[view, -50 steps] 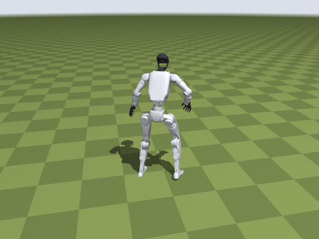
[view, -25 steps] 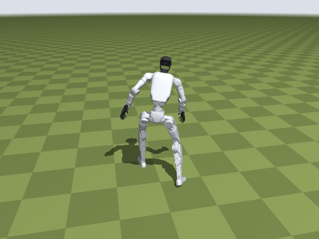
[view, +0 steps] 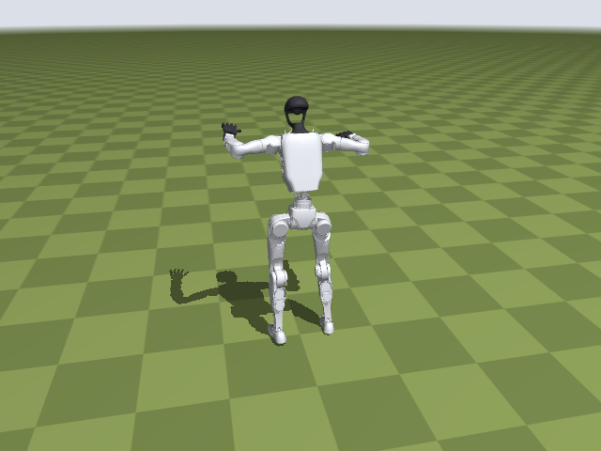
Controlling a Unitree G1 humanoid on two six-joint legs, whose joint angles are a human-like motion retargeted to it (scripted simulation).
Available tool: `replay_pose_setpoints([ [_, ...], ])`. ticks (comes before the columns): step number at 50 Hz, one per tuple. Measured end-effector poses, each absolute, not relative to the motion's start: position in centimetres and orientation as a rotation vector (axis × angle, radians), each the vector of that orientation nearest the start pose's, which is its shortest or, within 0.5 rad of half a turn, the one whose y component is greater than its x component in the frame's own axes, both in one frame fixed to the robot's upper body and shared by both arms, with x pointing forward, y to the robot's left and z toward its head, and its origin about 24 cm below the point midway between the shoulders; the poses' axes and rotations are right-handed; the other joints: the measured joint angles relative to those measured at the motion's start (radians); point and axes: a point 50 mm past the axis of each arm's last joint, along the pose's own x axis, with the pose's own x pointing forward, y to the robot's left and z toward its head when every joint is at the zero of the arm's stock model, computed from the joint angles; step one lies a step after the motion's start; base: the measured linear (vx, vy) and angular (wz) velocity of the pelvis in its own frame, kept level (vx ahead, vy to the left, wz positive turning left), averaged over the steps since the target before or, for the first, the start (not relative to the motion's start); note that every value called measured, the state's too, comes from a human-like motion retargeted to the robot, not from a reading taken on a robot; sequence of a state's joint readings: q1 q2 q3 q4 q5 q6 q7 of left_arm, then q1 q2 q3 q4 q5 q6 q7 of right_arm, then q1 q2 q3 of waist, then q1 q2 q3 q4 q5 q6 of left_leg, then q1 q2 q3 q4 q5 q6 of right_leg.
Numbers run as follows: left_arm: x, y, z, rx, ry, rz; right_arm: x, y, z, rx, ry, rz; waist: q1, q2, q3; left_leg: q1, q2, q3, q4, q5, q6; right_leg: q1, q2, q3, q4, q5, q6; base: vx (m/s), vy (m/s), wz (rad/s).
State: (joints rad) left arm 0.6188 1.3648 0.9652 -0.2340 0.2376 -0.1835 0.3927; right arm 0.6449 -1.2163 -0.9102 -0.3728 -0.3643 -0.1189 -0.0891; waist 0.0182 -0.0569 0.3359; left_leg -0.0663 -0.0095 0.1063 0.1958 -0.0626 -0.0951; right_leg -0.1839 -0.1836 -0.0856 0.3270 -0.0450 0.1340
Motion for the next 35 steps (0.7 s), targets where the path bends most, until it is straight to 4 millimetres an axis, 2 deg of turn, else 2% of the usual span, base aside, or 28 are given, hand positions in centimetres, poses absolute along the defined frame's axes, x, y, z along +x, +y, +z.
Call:
replay_pose_setpoints([
  [3, 17.0, 31.5, 33.1, 1.728, -0.730, 0.447, 16.2, -32.2, 29.1, -1.819, -0.377, -0.305, -0.015, -0.005, -0.049, 0.029, -0.001, -0.022, -0.030, -0.012, -0.022, 0.027, -0.005, -0.033, -0.004, -0.018, 0.028, 0.35, -0.15, 0.34],
  [7, 16.7, 30.5, 32.8, 1.716, -0.746, 0.391, 16.1, -31.7, 30.1, -1.856, -0.396, -0.296, 0.007, 0.005, -0.098, 0.054, 0.013, -0.004, -0.060, 0.004, -0.033, 0.058, 0.013, -0.044, -0.068, 0.013, 0.046, 0.27, -0.15, -0.25],
  [15, 16.9, 29.3, 32.4, 1.694, -0.742, 0.282, 16.2, -31.2, 31.1, -1.904, -0.403, -0.270, 0.024, 0.006, -0.171, 0.065, 0.032, 0.055, -0.055, 0.024, -0.026, 0.098, 0.033, -0.054, -0.131, 0.032, 0.088, 0.20, -0.11, -0.11],
  [27, 17.1, 29.4, 32.8, 1.603, -0.708, 0.239, 15.7, -31.8, 32.1, -1.878, -0.390, -0.307, 0.010, 0.006, -0.238, 0.079, 0.054, 0.107, -0.043, 0.000, -0.019, 0.129, 0.048, -0.084, -0.128, -0.008, 0.106, 0.11, -0.05, 0.11],
  [35, 17.0, 29.4, 33.3, 1.639, -0.697, 0.234, 15.2, -32.2, 32.5, -1.868, -0.371, -0.321, 0.037, -0.009, -0.269, 0.089, 0.051, 0.115, -0.040, -0.036, -0.028, 0.163, 0.046, -0.089, -0.165, -0.060, 0.102, 0.05, 0.00, 0.03],
])
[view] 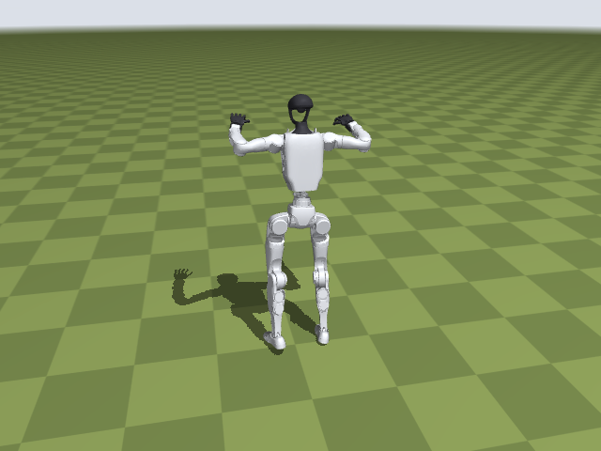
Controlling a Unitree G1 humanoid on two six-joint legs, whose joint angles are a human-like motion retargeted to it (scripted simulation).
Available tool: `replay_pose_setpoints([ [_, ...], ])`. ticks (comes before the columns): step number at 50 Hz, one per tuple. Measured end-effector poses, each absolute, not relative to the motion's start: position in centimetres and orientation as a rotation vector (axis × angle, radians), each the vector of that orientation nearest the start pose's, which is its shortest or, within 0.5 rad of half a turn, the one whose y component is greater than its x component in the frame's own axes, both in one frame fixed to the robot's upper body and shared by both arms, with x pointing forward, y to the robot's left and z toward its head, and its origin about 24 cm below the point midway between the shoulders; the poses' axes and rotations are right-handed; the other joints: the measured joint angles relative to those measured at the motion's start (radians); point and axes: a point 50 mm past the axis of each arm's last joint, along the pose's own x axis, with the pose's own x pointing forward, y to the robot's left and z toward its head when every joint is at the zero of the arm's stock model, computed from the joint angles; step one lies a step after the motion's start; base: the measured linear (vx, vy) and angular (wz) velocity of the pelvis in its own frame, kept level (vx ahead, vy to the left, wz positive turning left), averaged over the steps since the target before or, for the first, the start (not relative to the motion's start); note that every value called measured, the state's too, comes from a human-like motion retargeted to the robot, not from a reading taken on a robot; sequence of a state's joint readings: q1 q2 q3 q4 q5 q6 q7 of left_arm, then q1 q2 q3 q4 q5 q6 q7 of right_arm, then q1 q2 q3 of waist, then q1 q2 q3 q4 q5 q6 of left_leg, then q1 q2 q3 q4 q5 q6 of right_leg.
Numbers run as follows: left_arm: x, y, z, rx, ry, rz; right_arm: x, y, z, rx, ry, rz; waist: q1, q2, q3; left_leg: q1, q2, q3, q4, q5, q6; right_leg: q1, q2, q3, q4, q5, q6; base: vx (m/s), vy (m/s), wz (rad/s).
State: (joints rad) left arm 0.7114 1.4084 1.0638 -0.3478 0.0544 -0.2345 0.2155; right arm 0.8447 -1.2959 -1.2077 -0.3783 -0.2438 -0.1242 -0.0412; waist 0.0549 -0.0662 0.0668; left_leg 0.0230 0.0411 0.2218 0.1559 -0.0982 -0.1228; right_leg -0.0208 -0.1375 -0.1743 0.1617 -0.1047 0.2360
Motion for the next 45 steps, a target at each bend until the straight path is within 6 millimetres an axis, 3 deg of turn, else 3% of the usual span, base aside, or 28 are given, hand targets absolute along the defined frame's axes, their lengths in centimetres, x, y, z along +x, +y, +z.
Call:
replay_pose_setpoints([
  [45, 16.25, 29.58, 34.03, 1.675, -0.689, 0.254, 15.28, -32.50, 32.50, -1.860, -0.348, -0.326, -0.008, -0.017, 0.046, 0.002, 0.004, 0.018, 0.015, -0.001, 0.005, 0.005, 0.003, 0.010, -0.005, -0.005, -0.001, 0.00, 0.00, -0.01],
])
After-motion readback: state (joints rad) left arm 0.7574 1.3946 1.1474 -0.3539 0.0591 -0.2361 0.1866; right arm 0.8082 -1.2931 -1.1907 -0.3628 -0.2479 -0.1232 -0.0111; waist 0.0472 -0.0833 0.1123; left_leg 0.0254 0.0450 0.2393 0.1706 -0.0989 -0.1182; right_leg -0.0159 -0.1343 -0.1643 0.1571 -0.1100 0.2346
